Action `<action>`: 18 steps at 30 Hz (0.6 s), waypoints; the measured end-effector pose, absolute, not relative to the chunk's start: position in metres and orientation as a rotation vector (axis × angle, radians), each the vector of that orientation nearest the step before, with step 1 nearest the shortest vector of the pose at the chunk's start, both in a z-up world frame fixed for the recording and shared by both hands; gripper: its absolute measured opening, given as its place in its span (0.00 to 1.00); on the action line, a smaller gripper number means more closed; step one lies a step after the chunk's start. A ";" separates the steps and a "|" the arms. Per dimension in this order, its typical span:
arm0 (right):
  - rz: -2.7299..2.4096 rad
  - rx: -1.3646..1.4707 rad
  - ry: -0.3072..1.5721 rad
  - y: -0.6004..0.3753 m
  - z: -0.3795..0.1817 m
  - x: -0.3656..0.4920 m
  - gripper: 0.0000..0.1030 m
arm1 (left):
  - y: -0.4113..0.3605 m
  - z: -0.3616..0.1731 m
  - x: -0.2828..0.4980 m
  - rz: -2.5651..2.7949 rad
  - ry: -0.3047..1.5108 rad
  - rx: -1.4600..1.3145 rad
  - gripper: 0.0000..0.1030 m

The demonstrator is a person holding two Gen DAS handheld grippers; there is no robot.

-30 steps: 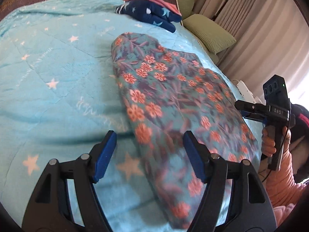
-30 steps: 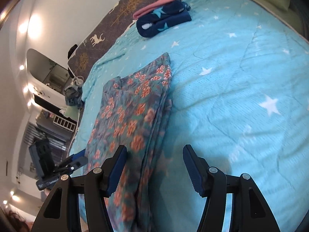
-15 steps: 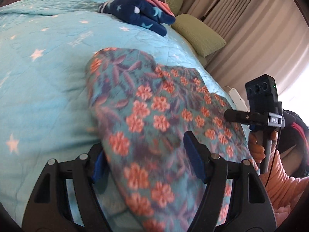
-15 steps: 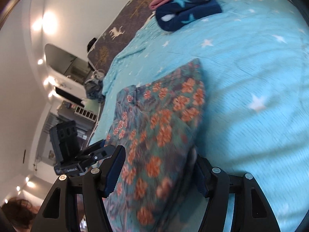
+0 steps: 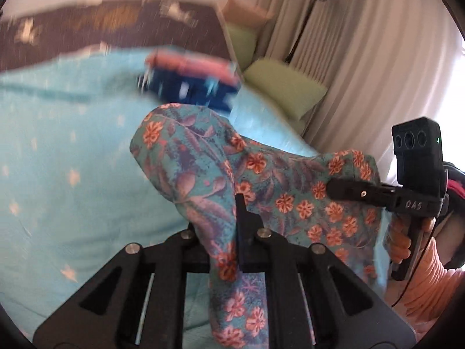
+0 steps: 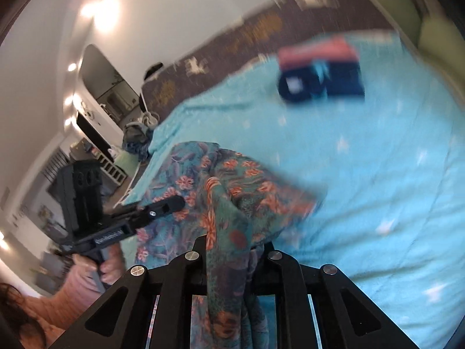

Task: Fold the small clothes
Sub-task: 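Grasp the folded shirt with both grippers and lift it up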

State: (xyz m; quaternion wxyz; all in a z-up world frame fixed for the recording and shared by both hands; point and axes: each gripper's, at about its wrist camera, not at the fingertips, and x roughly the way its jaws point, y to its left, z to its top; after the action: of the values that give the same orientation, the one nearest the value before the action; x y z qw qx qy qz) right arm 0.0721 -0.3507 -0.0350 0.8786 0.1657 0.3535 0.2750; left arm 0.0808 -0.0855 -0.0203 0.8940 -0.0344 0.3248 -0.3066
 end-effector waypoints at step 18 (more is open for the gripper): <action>0.354 0.124 0.166 -0.381 0.301 0.050 0.13 | -0.159 0.315 0.083 -0.453 0.135 0.222 0.13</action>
State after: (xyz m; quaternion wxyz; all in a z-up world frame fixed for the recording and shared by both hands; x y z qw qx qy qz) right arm 0.0497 -0.3813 0.3012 0.9791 0.0615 0.0822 0.1755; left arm 0.0831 -0.1590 0.3153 0.9661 0.1098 0.0669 -0.2240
